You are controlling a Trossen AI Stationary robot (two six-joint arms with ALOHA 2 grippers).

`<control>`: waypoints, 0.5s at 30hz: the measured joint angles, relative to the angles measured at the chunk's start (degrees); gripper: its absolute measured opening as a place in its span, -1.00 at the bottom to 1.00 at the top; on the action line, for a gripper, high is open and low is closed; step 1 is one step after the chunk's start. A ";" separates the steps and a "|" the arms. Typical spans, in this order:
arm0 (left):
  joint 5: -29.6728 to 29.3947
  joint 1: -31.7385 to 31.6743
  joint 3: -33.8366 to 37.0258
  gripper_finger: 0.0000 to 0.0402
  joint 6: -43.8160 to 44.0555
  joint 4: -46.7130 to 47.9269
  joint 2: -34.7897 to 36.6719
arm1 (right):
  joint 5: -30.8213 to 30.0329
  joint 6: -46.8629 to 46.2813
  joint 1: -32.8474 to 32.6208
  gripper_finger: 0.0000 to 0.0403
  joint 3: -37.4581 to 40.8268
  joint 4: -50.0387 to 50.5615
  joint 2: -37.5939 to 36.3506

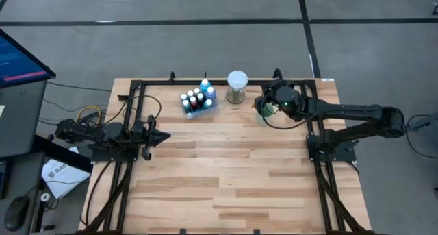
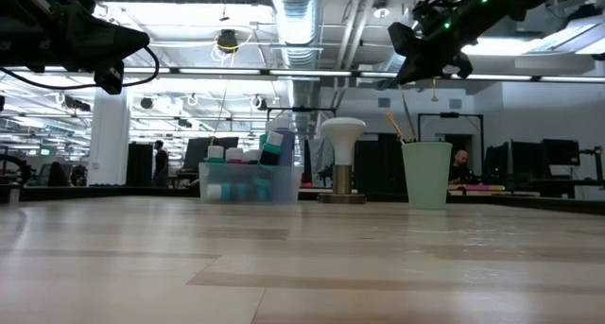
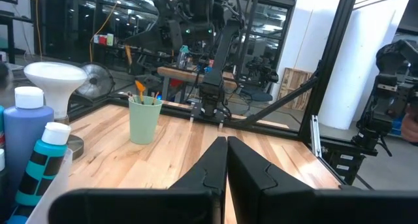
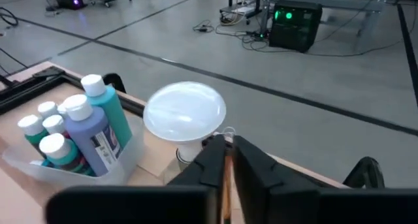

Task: Pick & Place Paint Supplies
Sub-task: Put the gold paint brush into the cup, then return to Home Position

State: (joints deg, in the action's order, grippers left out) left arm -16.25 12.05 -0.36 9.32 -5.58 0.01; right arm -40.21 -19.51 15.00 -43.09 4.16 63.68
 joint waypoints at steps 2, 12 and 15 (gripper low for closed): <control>0.00 -0.02 0.00 -0.97 0.00 0.02 0.00 | 0.72 0.00 0.04 -0.80 0.00 0.08 -0.53; 0.00 -0.02 0.00 -0.97 0.00 0.00 0.00 | 14.98 2.45 -2.14 -0.08 -0.57 -2.93 -8.02; -0.02 -0.02 0.02 -0.97 0.00 0.00 0.00 | 23.80 5.11 -3.58 0.02 -0.63 -4.19 -12.07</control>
State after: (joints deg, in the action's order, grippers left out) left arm -16.27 12.03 -0.34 9.32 -5.58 0.01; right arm -16.41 -14.40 11.42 -43.72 -0.03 51.62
